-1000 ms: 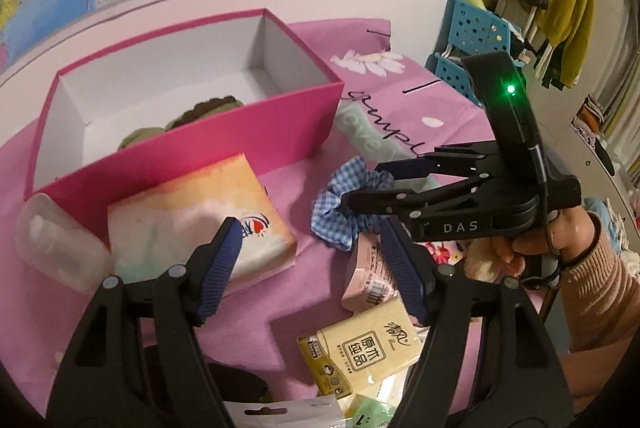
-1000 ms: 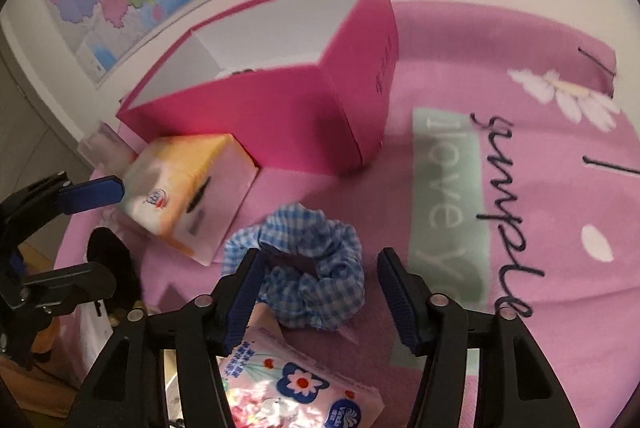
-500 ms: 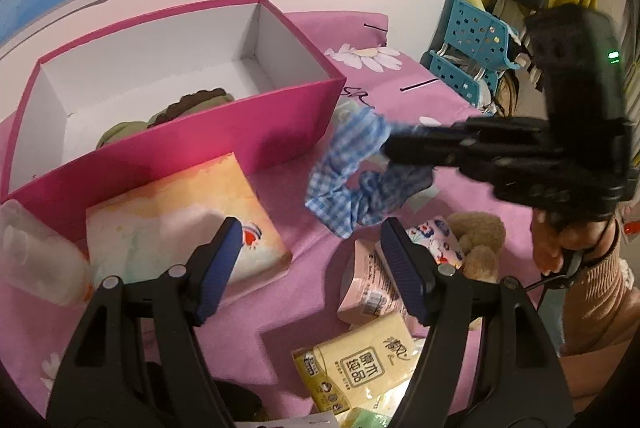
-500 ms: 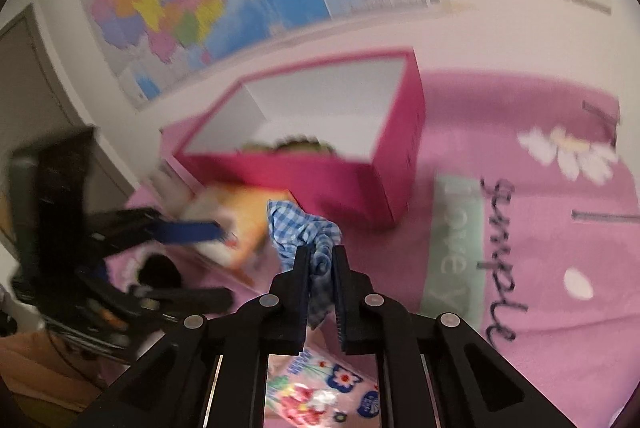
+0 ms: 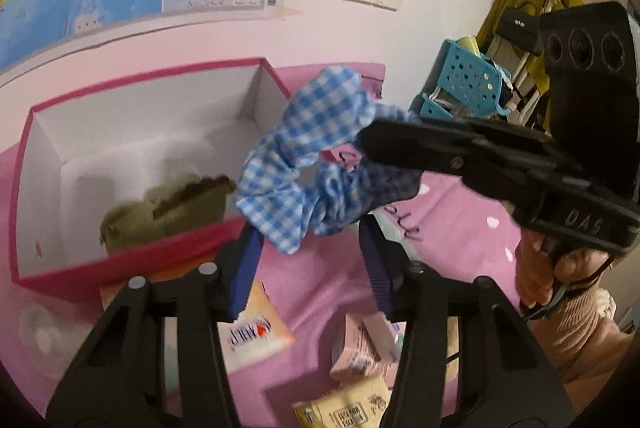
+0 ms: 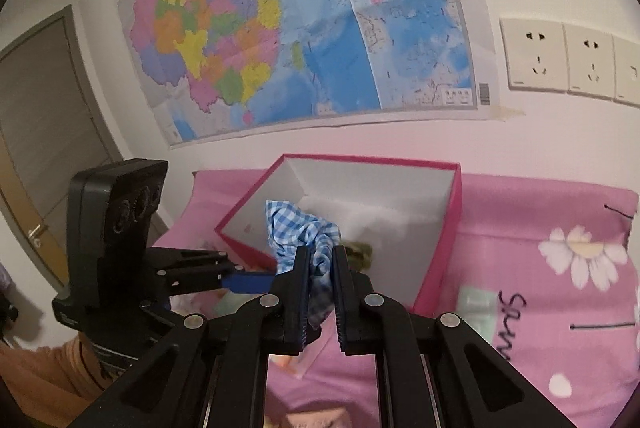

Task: Organize soft objects
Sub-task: 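Carry the scrunchie over the pink box and release it, then grasp the beige teddy bear with the right gripper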

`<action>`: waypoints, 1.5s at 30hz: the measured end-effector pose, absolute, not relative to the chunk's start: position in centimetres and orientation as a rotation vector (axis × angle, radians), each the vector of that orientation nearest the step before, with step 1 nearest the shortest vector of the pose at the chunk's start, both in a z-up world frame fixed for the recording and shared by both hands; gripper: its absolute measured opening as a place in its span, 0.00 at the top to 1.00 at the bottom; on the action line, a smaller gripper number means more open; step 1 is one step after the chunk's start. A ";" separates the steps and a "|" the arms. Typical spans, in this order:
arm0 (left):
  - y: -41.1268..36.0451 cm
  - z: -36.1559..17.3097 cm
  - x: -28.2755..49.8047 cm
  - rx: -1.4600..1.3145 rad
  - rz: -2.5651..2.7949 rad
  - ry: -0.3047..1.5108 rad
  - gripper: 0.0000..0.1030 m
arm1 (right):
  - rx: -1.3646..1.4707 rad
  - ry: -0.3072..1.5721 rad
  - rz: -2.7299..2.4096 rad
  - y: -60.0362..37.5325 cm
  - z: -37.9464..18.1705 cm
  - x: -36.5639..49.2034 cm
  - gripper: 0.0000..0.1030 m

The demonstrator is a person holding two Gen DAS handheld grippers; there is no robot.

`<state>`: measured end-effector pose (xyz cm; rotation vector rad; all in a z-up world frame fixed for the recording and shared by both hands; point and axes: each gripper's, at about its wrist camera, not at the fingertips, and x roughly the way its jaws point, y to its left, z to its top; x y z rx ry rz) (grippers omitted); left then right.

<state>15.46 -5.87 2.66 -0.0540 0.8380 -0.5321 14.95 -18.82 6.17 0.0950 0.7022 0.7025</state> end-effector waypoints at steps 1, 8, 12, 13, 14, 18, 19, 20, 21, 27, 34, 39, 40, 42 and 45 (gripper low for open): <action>-5.8 2.7 15.8 -0.059 -0.526 0.839 0.50 | 0.098 0.703 0.696 -18.8 6.1 15.4 0.90; -5.8 3.0 18.5 -0.053 -0.475 0.850 0.53 | 0.106 0.734 0.639 -18.6 4.8 18.6 0.90; -6.1 2.3 20.0 -0.037 -0.439 0.876 0.53 | 0.099 0.761 0.600 -18.4 3.8 20.0 0.89; -6.2 2.1 20.2 -0.034 -0.436 0.882 0.53 | 0.093 0.770 0.591 -18.3 3.4 20.4 0.89; -6.3 1.8 20.6 -0.029 -0.423 0.891 0.53 | 0.085 0.774 0.581 -18.2 3.2 20.5 0.88; -6.3 0.9 21.1 -0.015 -0.388 0.916 0.53 | 0.059 0.807 0.537 -18.0 2.1 21.4 0.87; -6.2 0.9 21.2 -0.014 -0.384 0.920 0.53 | 0.047 0.818 0.526 -17.9 1.8 21.6 0.86; -6.2 0.7 21.2 -0.013 -0.377 0.923 0.52 | 0.037 0.823 0.513 -17.8 1.6 21.7 0.86; -6.1 0.6 21.2 -0.008 -0.369 0.926 0.51 | 0.032 0.827 0.506 -17.8 1.4 21.7 0.81; -5.7 0.8 20.4 0.004 -0.352 0.917 0.50 | 0.021 0.810 0.472 -18.1 1.6 21.5 0.67; -5.3 2.1 17.9 0.028 -0.352 0.863 0.49 | 0.064 0.776 0.499 -20.0 3.2 19.3 0.65; -4.9 3.4 14.7 0.040 -0.389 0.808 0.43 | 0.102 0.757 0.542 -21.8 4.7 15.8 0.56; -5.0 3.6 14.4 0.044 -0.395 0.802 0.43 | 0.112 0.756 0.553 -22.2 4.9 15.1 0.55; -5.0 3.7 13.0 0.058 -0.415 0.788 0.43 | 0.120 0.754 0.572 -23.0 5.1 13.2 0.53; -5.6 3.6 11.2 0.081 -0.454 0.783 0.42 | 0.118 0.768 0.558 -24.1 4.6 10.7 0.47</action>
